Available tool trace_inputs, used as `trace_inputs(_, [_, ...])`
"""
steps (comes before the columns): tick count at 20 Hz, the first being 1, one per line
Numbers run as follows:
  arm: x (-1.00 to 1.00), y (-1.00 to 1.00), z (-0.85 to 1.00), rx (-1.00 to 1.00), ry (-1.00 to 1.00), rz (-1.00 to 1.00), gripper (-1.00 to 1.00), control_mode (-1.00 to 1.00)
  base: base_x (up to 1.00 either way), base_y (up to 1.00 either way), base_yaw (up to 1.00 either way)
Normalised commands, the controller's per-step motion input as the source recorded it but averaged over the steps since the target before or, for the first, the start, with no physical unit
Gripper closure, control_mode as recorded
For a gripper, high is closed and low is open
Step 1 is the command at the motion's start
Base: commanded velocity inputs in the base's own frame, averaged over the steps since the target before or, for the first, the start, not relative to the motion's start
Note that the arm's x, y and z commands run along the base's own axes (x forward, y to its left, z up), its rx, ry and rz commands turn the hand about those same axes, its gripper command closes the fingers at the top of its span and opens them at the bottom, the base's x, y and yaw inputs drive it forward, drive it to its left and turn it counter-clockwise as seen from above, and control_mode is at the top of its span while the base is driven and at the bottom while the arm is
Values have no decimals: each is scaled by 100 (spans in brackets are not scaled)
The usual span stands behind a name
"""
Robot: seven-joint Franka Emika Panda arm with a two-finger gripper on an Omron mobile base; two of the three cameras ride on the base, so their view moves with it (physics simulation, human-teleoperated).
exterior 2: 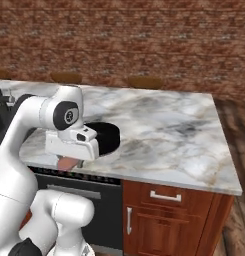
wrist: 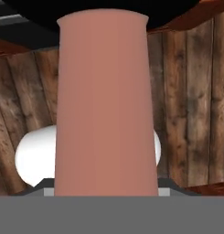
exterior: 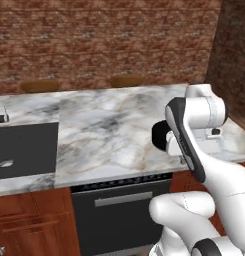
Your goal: Pick the saucepan and bowl and place them in the sink. Then turn on the water.
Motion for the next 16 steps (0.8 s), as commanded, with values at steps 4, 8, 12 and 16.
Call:
trace_inputs(4, [0,0,0,0,0,0,100,100,-100,14,14])
trace_inputs(8, [0,0,0,0,0,0,100,100,-79,66,18])
trace_inputs(12, [0,0,0,0,0,0,100,100,-40,93,14])
trace_inputs(16, [0,0,0,0,0,0,100,100,-16,100,11])
